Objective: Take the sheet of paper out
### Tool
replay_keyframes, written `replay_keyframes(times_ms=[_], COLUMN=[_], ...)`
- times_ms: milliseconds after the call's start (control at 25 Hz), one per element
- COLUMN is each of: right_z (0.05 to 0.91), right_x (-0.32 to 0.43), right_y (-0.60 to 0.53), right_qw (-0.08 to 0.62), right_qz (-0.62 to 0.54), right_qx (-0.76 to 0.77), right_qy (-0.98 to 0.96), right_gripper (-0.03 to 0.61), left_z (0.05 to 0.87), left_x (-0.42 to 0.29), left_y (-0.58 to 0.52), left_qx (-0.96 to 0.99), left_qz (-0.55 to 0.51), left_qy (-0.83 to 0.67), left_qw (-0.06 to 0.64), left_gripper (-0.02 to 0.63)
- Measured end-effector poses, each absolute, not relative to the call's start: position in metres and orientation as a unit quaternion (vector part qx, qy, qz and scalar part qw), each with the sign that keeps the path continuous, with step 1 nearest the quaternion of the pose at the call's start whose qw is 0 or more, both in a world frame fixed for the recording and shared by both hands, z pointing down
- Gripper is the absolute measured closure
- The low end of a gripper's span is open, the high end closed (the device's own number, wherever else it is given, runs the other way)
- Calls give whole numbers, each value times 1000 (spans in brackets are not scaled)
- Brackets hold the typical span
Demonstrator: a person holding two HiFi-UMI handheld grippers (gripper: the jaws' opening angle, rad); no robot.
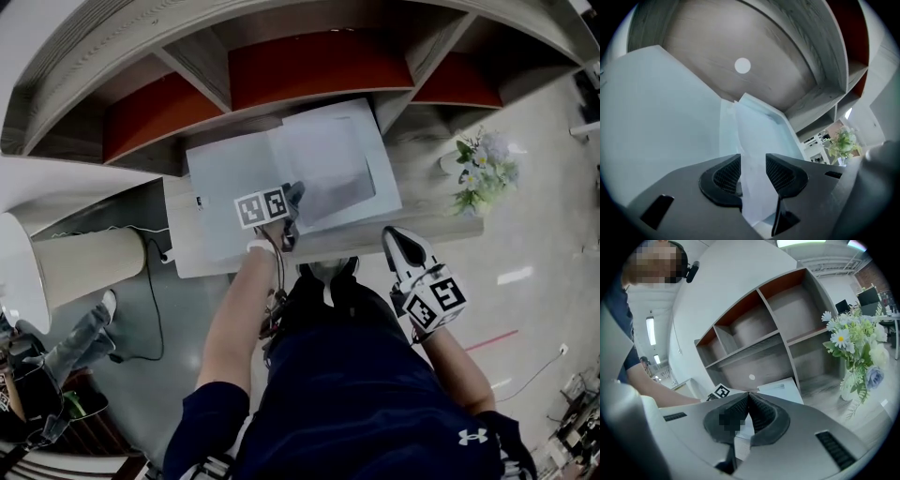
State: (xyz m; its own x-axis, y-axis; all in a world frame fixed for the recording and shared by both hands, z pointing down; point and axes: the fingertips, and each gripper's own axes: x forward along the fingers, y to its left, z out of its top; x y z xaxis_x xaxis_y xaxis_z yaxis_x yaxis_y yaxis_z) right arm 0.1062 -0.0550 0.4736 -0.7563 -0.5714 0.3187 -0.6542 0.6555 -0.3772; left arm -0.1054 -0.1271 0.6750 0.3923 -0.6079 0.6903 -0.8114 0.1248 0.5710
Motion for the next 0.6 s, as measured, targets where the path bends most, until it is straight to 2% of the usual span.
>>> replay_keyframes(times_ms=[320,600], right_z=[477,481], right_x=[92,90], right_y=[-42,-33], right_qw=[89,84], right_qz=[252,269], right_qx=[359,378], right_qy=[-894,-882], right_gripper=[574,574], left_z=[698,709], left_x=[-108,-108], left_y=[-143,-147], left_qx=[642,634], left_qz=[109,126], left_qy=[-533,-531], left_qw=[541,547], left_gripper=[413,449])
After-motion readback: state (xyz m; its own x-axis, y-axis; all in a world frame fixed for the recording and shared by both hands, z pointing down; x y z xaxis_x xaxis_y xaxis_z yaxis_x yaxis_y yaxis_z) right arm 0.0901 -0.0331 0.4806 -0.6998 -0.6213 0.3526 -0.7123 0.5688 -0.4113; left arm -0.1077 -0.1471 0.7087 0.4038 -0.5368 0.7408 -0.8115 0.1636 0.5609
